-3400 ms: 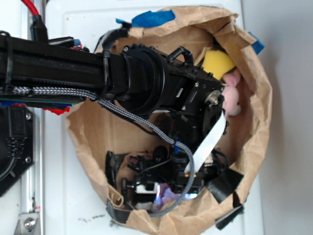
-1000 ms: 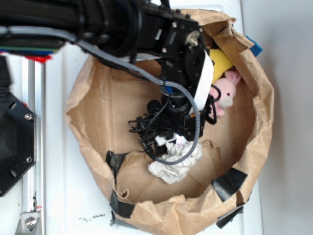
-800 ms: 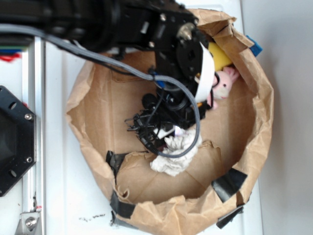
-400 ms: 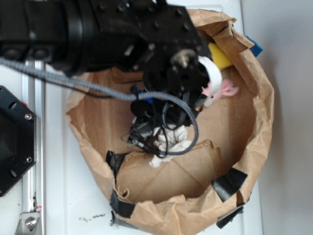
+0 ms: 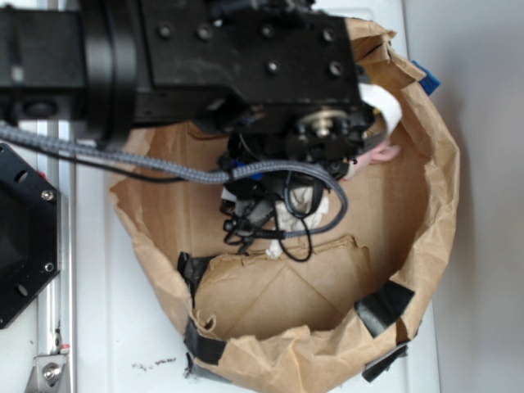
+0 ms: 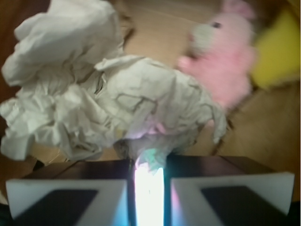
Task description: Grab the white paper.
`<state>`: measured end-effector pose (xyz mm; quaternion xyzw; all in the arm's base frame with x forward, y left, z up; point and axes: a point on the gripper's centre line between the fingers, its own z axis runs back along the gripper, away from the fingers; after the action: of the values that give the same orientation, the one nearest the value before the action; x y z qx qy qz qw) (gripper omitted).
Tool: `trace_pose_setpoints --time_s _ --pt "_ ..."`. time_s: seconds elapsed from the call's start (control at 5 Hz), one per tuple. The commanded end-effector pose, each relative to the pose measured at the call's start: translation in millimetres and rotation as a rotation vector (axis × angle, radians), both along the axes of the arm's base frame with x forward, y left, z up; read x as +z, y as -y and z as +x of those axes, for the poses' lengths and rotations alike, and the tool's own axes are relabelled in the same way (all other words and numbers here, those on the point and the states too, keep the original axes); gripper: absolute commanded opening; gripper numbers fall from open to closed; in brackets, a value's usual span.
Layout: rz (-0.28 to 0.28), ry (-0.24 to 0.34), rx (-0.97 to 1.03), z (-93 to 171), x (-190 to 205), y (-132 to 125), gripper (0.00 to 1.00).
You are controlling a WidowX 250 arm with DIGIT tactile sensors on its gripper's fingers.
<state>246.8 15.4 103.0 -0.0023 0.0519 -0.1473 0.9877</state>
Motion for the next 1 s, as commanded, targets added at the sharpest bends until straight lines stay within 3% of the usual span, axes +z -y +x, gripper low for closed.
trace_pose_setpoints --time_s 0.0,0.4,0.8 --pt "0.085 0.146 0.188 10.2 41.8 18.6 0.00" --pt "0.107 0.287 0.180 4.4 57.7 23.8 0.00" --pt "0.088 0.253 0.195 9.3 58.0 28.5 0.00"
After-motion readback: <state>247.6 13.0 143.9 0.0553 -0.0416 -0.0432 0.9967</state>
